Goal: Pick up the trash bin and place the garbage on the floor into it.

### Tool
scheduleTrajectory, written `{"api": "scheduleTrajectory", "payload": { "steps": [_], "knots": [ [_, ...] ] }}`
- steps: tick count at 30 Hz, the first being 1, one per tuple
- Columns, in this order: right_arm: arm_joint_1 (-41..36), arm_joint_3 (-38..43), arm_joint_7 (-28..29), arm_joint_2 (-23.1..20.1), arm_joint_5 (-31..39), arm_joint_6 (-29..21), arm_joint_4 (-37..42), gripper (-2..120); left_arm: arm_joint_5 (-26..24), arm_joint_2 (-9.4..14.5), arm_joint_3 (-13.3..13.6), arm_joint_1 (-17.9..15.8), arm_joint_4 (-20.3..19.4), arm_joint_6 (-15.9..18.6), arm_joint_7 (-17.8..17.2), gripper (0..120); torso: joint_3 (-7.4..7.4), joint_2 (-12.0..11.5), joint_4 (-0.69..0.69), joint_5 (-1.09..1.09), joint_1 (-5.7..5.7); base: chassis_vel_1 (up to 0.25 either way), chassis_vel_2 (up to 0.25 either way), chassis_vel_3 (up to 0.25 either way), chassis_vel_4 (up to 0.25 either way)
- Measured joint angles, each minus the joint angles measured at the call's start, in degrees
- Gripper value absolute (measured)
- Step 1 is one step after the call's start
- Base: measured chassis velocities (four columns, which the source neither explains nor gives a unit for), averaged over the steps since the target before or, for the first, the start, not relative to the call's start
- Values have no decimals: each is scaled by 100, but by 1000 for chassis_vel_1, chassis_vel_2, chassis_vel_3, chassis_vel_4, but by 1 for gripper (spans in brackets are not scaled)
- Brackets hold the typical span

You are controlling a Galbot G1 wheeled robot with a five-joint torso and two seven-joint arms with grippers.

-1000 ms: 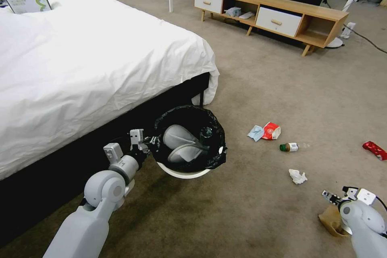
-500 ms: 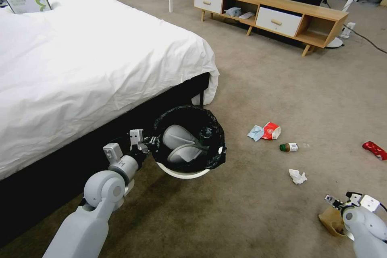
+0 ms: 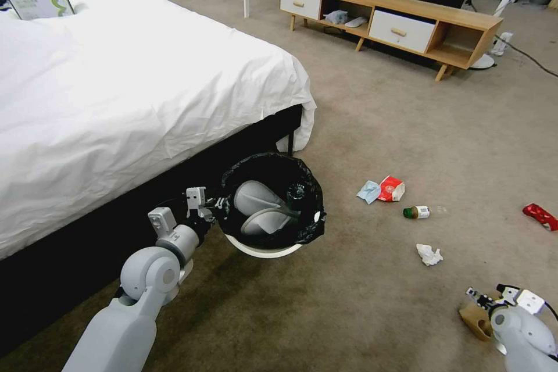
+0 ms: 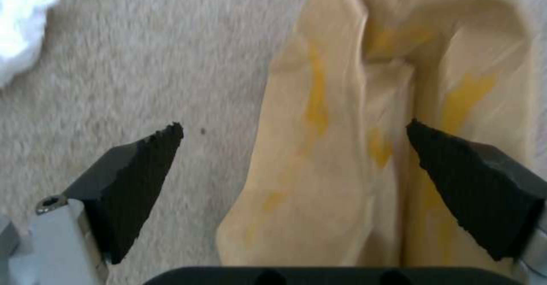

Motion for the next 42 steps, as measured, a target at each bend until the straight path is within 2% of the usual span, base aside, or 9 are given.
{"api": "scheduleTrajectory", "payload": {
  "steps": [14,18,19,25,30,36,40,41,42],
  "knots": [
    [113,-70,-162,280,-226,142,-258,100,1,39,-32,57,-18,-4,5,2,0,0,0,-1,0,0,0,0,0],
    [102,-83,-289,311,-412,228,-296,85,0,40,-29,56,-22,-4,8,2,0,0,0,-1,0,0,0,0,0],
    [102,-83,-289,311,-412,228,-296,85,0,40,-29,56,-22,-4,8,2,0,0,0,-1,0,0,0,0,0],
    [104,-92,-363,308,-483,344,-315,58,1,43,-55,68,-24,-4,16,2,0,0,0,-1,0,0,0,0,0],
    [115,-108,-375,312,-517,367,-314,44,14,42,-70,84,-23,-12,35,2,0,0,0,-1,0,0,0,0,0],
    [147,-130,-395,318,-652,430,-268,18,22,37,-100,90,-4,-29,54,2,0,0,0,0,0,0,0,0,0],
    [139,-139,-401,303,-708,448,-204,8,23,33,-106,91,-1,-32,56,2,0,0,0,1,0,0,0,0,0],
    [138,-145,-405,293,-752,460,-164,0,23,30,-106,90,0,-33,57,2,0,0,0,1,0,0,0,0,0],
    [137,-150,-407,285,-790,467,-118,0,24,27,-106,89,2,-33,57,2,0,0,1,1,0,0,0,0,0]
  ]
}}
